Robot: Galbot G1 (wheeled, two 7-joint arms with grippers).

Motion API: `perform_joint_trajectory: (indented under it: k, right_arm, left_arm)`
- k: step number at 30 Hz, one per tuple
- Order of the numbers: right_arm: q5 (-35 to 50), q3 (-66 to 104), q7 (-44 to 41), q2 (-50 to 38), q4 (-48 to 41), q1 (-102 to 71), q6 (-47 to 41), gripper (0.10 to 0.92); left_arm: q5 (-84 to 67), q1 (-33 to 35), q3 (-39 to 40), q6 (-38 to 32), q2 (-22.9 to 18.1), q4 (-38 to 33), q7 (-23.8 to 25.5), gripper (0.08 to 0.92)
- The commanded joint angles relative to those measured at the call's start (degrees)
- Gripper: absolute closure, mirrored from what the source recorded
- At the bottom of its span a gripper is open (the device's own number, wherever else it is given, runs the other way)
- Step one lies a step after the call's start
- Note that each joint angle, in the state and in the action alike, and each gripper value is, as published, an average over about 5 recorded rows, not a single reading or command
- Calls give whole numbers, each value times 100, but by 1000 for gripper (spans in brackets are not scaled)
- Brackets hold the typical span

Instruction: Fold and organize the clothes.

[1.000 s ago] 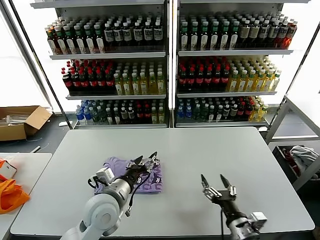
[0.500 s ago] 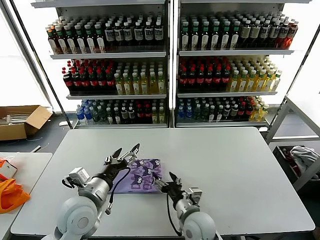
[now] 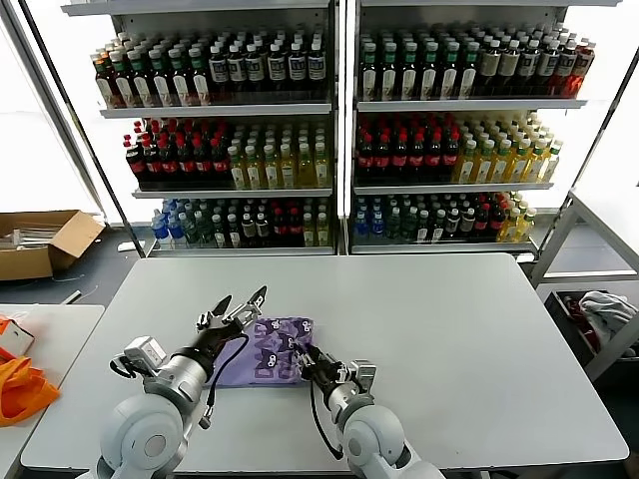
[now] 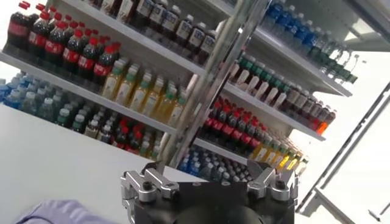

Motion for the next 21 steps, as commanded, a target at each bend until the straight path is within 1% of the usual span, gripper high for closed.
perform_joint_trajectory:
  k: [1,6,9,12,15,18,21]
  right_arm:
    - [79,-117,275,-46,-134,153,-288,707]
    - [-67,96,89,-377,222,-53,-339,849]
    - [-322,363,-83,-784,603,-357,-349,896]
    - [-481,843,-292,-1327,1038,-760,-313,899]
    - [-393,1433,-440,-1926,1444,-1176,-267,899]
    - [-317,2000,-638,-2487,1680,-1563,-218,899]
    - [-326,2434,-820,-2828,1875,-1925,-137,899]
  left_arm:
    - [24,64,-109,-1,18,-5,49,177]
    - [32,57,-146,-2,8,-1,39,177]
    - [34,73,-180,-5,-4,-16,44,177]
    - [35,98,-211,-9,-48,-29,52,177]
    - [46,119,-219,-10,-120,-28,57,177]
    - [71,124,-193,-12,-188,-9,70,177]
    - [106,118,-143,-11,-246,3,90,177]
